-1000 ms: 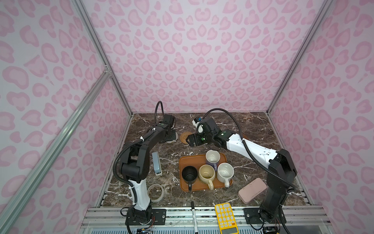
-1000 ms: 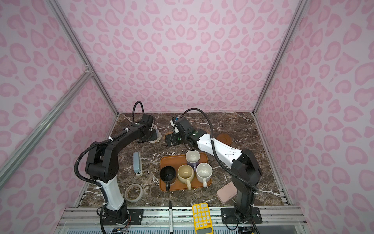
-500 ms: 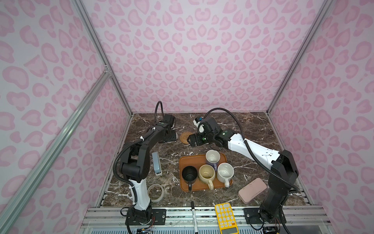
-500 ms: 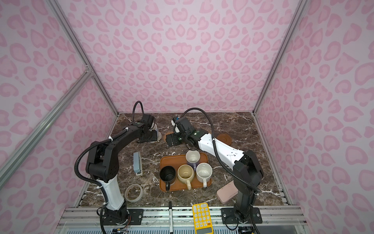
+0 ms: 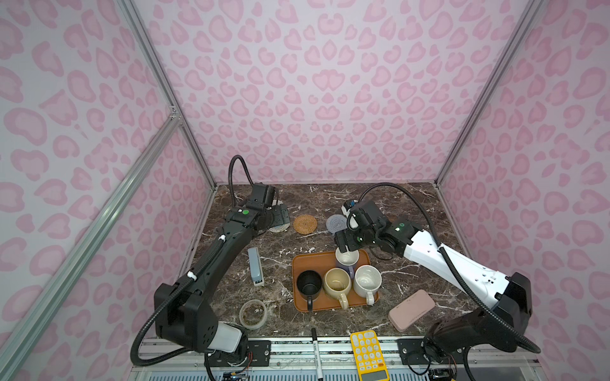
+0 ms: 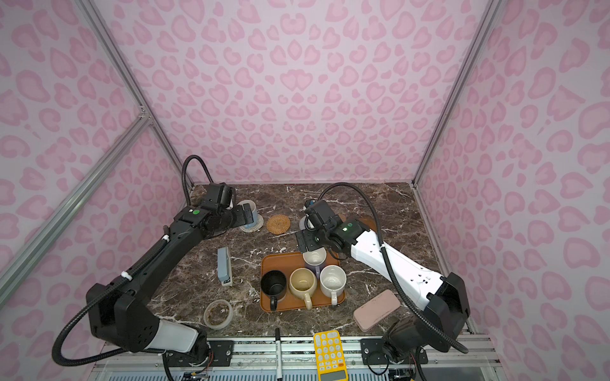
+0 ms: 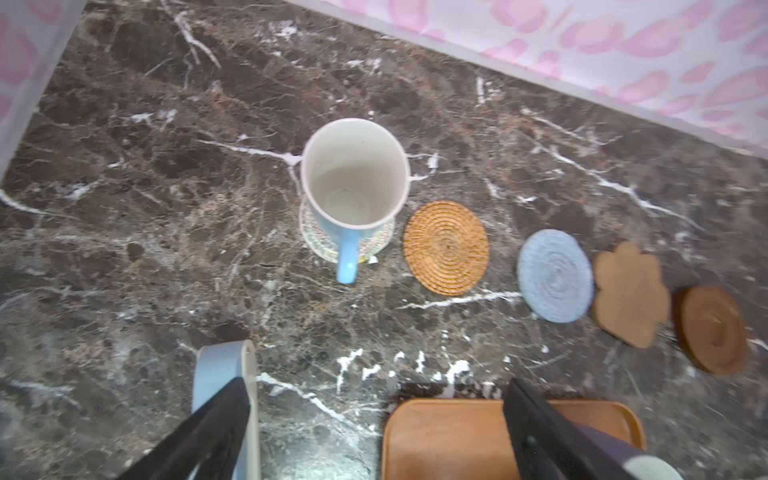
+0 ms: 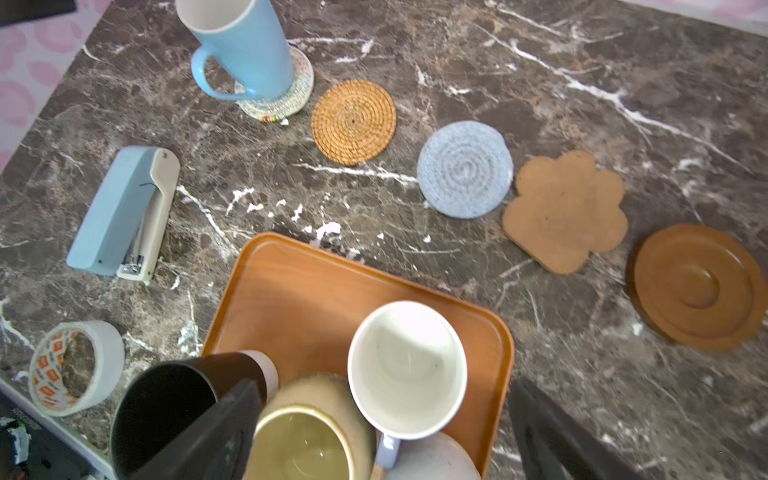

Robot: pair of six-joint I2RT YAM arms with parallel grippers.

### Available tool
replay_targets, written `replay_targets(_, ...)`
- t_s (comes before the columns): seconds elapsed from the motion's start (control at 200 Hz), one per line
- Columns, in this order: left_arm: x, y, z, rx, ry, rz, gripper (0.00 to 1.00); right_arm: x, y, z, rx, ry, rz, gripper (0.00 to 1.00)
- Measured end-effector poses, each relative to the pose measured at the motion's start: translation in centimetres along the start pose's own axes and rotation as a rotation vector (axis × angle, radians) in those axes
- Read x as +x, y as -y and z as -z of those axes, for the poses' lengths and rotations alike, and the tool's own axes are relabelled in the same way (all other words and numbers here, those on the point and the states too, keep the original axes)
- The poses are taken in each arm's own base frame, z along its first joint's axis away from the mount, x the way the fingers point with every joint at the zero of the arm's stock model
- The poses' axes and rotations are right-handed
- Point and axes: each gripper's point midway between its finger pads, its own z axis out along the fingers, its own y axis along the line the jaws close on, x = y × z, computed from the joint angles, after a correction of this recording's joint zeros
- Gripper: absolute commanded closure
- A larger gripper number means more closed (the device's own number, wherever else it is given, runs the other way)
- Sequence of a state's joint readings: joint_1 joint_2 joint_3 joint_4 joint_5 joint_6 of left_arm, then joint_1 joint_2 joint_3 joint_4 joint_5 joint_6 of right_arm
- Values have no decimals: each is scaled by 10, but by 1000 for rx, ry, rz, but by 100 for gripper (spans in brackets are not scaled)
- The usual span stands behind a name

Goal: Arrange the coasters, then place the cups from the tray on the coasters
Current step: 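Open and withdraw the left gripper while the right gripper reaches the lavender mug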

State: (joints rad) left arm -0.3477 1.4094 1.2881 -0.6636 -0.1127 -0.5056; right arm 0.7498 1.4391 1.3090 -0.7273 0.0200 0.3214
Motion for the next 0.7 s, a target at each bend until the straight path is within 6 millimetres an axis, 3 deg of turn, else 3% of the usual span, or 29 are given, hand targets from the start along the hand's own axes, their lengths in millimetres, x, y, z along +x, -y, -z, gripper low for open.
replay_targets(0.115,28,16,18,111,-31,1,3,27,10,2,20,-43,5,17)
replay_targets(0.215,40,36,36,196,-35,-1,3,48,15,-2,21,-84,6,25)
replay_targets(0.355,63,70,51,310,-65,-42,3,63,9,-11,-12,-133,6,32)
replay_targets(0.575,106,78,46,310,-133,-35,3,72,2,-36,-27,-221,33,51)
replay_targets(0.7,115,83,45,303,-127,-30,3,80,-1,-49,-29,-274,41,54)
